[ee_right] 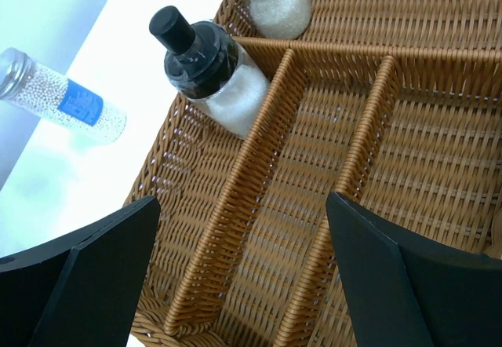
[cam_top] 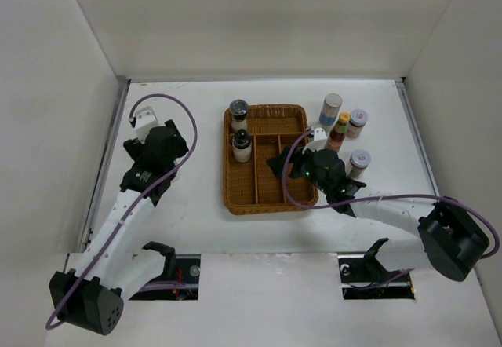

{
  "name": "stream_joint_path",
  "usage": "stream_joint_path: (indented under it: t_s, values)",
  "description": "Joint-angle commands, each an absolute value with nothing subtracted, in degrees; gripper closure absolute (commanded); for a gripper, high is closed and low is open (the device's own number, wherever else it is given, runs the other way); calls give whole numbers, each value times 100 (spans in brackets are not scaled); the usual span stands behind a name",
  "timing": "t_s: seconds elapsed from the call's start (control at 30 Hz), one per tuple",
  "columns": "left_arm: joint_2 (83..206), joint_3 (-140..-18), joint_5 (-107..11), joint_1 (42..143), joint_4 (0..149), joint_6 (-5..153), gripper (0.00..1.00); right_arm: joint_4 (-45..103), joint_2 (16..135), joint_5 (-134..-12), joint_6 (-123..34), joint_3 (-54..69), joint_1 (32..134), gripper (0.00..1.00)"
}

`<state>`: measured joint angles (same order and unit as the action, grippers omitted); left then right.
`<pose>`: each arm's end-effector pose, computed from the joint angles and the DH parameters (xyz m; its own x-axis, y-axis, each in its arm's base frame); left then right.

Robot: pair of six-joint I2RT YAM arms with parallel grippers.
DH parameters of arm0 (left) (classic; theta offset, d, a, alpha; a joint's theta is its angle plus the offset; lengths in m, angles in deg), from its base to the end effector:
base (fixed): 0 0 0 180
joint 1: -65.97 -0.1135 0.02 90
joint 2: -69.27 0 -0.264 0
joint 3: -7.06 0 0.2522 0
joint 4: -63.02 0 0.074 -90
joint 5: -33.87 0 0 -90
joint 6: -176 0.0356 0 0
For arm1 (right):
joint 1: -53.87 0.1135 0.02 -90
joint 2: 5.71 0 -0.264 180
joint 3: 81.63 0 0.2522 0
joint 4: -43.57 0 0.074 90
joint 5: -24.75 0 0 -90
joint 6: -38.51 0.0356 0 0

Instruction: Organize the condiment bottles

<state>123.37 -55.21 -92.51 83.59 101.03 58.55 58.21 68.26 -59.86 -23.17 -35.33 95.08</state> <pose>0.2007 -0.0416 0.3121 -0.3071 -0.2919 -0.9058 -0.4375 0.8886 -0.1380 0.2107 0.1800 0.2254 -0.4278 0.2532 -0.8677 -0.4363 0.7829 0.4435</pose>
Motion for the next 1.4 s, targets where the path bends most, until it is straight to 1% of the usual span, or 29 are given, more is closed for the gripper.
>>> stream_joint_path:
  t_s: [0.0, 0.23, 0.43, 0.67, 0.7, 0.77, 0.87, 0.93, 1.07, 1.23, 1.37]
  values:
    - [12313, -5355, -9111, 8174, 10052, 5805, 16, 6021, 6821, -5971, -2310, -3412, 9487, 6]
    - [12867, -5240, -9172, 8087, 9727, 5682, 17, 6013, 6750, -5988, -2301, -3420, 9487, 5]
    - [13263, -5205, -9374, 8069, 9463, 5647, 23, 5977, 6698, -6006, -2310, -3412, 9487, 5]
    - [13307, -5082, -9261, 8016, 9348, 5620, 46, 5978, 6636, -5988, -2266, -3464, 9461, 5]
    - [13273, -5082, -9225, 8016, 9366, 5620, 53, 5969, 6671, -5988, -2266, -3465, 9452, 5]
    - [13124, -5012, -9172, 8042, 9322, 5620, 63, 5916, 6697, -5997, -2266, -3429, 9452, 5]
    - [12957, -5116, -9172, 8095, 9365, 5620, 70, 5977, 6662, -5962, -2283, -3464, 9461, 5]
    - [12720, -5405, -9242, 8357, 9541, 5664, 72, 5952, 6715, -5962, -2257, -3456, 9426, 5]
    - [12341, -5968, -9629, 9279, 9691, 5796, 72, 5960, 6706, -5953, -2292, -3438, 9452, 5]
    - [12350, -6461, -9752, 10334, 9656, 5963, 72, 5951, 6698, -5883, -2239, -3473, 9391, 5]
    - [12586, -6655, -9665, 10871, 9375, 5954, 72, 6039, 6601, -5760, -2231, -3561, 9329, 5]
